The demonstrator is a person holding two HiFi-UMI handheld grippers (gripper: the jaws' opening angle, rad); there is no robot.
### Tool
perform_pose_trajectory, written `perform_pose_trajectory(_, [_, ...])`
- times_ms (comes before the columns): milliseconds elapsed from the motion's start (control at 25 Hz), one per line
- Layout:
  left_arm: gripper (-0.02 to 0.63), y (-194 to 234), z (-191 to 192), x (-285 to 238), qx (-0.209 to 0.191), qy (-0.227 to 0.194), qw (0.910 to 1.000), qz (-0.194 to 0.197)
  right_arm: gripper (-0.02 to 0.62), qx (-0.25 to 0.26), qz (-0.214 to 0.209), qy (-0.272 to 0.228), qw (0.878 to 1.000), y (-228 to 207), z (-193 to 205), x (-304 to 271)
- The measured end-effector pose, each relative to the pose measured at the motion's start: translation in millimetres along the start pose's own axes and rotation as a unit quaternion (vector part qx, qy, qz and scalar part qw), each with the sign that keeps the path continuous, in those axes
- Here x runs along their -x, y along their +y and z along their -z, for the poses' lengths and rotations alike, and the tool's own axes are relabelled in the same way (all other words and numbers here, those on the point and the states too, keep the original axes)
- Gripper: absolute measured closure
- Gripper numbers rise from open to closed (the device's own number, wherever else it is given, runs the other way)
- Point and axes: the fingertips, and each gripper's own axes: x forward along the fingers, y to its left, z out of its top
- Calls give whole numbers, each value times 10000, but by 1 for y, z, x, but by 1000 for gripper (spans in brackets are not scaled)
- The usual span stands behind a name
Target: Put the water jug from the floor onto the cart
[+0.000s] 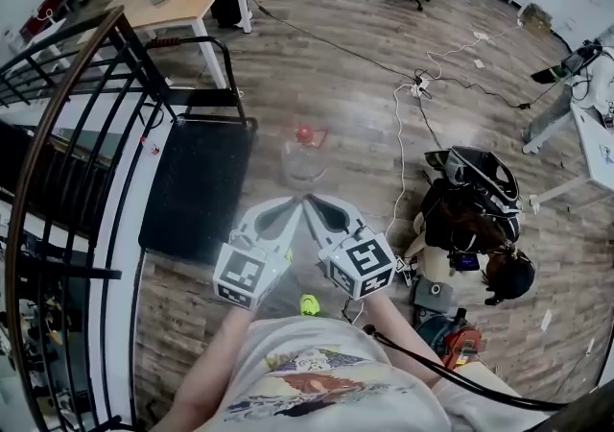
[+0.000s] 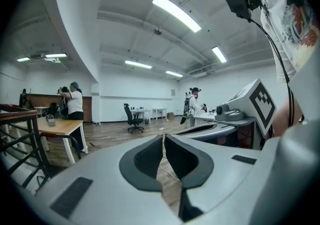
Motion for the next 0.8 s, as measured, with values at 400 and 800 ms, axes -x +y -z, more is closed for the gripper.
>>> perform_pose_trajectory(400, [592, 95, -2, -46, 180, 44, 9989, 427, 575, 31, 257, 312, 9992, -39, -15, -93])
perform_pose_trajectory(800, [592, 192, 5, -70, 55, 146, 9983, 557, 575, 46, 300, 615, 9976, -56, -16, -191])
